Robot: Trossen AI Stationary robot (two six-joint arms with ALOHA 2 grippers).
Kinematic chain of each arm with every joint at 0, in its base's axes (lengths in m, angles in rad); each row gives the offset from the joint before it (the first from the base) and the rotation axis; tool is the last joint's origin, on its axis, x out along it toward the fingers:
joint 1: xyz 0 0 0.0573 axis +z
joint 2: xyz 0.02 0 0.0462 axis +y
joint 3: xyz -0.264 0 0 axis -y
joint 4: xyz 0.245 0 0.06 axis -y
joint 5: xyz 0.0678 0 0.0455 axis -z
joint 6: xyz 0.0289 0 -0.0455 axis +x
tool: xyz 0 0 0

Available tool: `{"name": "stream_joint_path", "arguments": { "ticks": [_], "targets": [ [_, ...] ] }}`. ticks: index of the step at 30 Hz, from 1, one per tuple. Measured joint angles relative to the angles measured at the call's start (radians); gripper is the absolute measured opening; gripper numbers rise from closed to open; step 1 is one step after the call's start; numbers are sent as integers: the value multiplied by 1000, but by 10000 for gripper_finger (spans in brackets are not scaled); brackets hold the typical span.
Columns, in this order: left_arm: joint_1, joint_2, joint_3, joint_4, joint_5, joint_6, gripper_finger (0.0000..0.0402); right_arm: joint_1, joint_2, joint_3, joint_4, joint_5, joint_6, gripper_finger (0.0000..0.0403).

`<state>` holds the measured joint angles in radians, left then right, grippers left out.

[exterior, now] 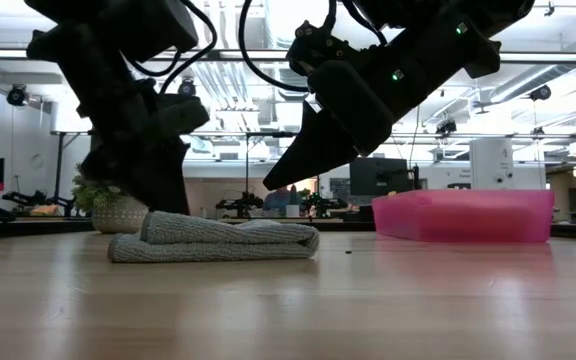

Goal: Fold microfiber towels
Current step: Fold the gray microfiber cloth

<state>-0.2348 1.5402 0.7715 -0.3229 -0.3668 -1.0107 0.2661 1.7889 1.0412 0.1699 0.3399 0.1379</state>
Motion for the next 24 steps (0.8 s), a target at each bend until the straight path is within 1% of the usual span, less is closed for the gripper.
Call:
{"name": "stream_joint_path", "arguments": {
  "ticks": [3,5,9,13,19,24],
  "targets": [
    [0,0,7,1,-1,25,19,0,0,0,0,0,0,162],
    [0,0,14,0,-1,33,7,0,0,0,0,0,0,162],
    [0,-10,34,-14,-1,59,1,0,0,0,0,0,0,162],
    [-1,-39,69,-110,0,72,0,0,0,0,0,0,0,162],
    [-2,-71,113,-257,41,55,0,0,0,0,0,0,0,162],
    [-2,-74,121,-327,64,49,0,0,0,0,-1,0,0,162]
  ]
}}
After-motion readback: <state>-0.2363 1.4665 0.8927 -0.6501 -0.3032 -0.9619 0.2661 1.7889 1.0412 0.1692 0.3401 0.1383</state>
